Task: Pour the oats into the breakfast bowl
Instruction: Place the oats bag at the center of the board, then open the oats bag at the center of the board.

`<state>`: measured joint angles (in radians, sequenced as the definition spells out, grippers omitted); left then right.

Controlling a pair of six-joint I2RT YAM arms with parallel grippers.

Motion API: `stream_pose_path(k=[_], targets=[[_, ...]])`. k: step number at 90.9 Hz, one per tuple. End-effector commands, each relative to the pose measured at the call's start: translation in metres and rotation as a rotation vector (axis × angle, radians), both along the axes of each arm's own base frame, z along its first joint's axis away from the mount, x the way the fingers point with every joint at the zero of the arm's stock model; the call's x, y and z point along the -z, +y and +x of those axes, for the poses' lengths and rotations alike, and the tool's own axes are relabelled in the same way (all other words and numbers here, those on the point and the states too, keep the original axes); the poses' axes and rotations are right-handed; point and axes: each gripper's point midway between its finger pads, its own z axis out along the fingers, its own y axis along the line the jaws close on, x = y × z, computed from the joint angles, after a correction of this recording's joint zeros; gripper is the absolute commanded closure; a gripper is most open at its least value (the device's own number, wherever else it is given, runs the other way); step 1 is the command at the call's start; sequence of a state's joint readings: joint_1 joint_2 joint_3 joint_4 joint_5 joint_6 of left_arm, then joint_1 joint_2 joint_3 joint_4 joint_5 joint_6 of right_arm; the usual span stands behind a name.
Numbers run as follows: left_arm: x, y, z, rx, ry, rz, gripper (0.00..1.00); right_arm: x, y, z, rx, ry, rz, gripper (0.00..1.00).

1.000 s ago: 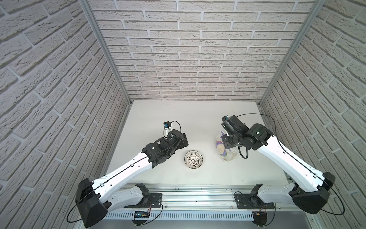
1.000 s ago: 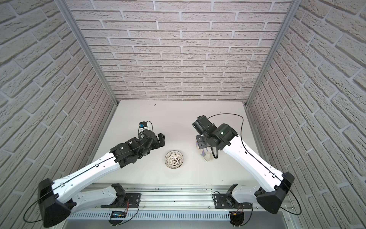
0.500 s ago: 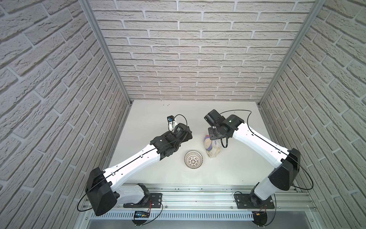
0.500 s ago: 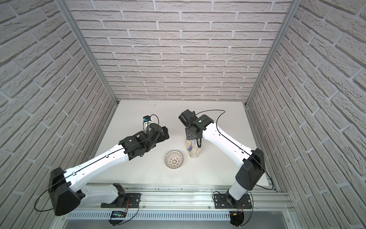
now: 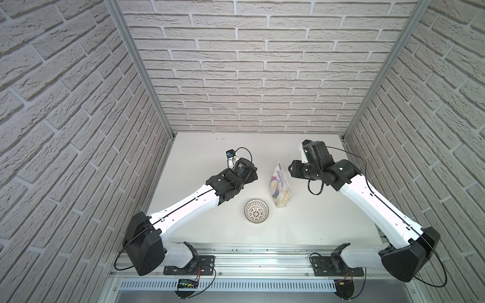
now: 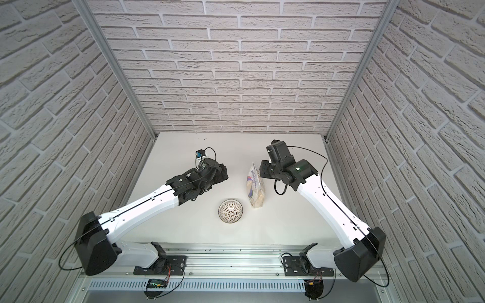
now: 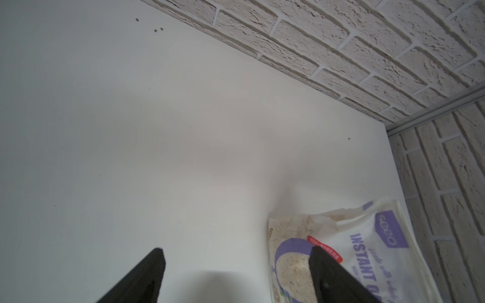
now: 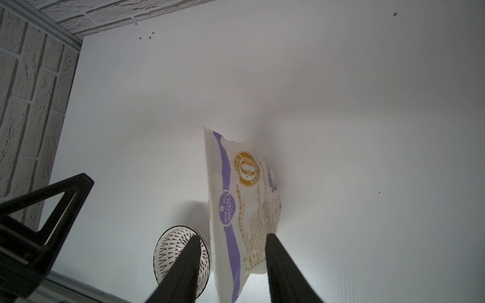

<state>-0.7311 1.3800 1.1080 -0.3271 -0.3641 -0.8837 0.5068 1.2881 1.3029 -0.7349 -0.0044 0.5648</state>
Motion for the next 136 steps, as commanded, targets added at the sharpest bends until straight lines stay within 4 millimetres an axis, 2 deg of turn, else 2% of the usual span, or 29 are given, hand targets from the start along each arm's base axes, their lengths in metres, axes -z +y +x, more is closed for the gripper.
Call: stream_pose_path(k=[1, 16, 35, 56, 71, 136], targets=[[-0.014, -0.038, 0.011, 0.133, -0.054, -0.130, 0.16, -0.006, 0.026, 0.001, -0.110, -0.014, 0.208, 0.54], [-0.010, -0.058, 0.021, 0.173, -0.053, -0.173, 0.32, 0.002, 0.032, 0.004, -0.142, 0.009, 0.305, 0.54], [-0.002, -0.084, 0.024, 0.253, -0.006, -0.206, 0.40, 0.008, 0.029, 0.001, -0.137, 0.022, 0.331, 0.59], [0.009, -0.100, 0.025, 0.311, 0.042, -0.224, 0.41, 0.022, 0.020, -0.005, -0.111, 0.043, 0.292, 0.63], [0.013, -0.103, 0.023, 0.317, 0.056, -0.227, 0.41, 0.024, 0.017, -0.007, -0.106, 0.037, 0.289, 0.68], [0.018, -0.106, 0.018, 0.324, 0.080, -0.204, 0.42, 0.033, 0.027, -0.008, -0.151, 0.075, 0.305, 0.72]])
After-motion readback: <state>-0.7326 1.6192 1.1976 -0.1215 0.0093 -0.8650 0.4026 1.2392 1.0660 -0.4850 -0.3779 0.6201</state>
